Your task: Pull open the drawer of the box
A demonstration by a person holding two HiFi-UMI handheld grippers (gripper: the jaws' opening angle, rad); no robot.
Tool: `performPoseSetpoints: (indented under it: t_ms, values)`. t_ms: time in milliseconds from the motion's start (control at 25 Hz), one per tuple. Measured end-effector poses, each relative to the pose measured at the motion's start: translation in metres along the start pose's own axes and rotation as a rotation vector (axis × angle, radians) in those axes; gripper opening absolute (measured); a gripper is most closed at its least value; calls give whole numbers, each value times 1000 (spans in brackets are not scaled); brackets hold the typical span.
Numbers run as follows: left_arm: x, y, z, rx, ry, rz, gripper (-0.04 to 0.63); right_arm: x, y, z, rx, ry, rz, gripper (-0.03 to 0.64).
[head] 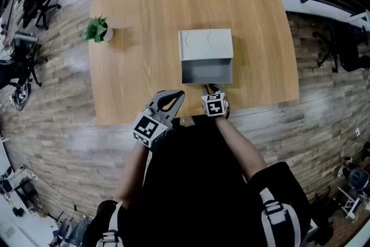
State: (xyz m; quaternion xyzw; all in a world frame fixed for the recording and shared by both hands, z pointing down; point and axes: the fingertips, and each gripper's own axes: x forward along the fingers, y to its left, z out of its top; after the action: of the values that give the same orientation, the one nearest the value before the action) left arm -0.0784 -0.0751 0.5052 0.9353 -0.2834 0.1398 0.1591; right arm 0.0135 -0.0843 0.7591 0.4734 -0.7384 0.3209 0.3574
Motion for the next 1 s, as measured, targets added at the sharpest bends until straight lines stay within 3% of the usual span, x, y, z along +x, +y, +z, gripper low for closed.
performPoseSetpoints:
  t_ms: [1000]
  values:
    - [5,8,2,-7,2,19,23,3,-6,-7,-6,6,22,106]
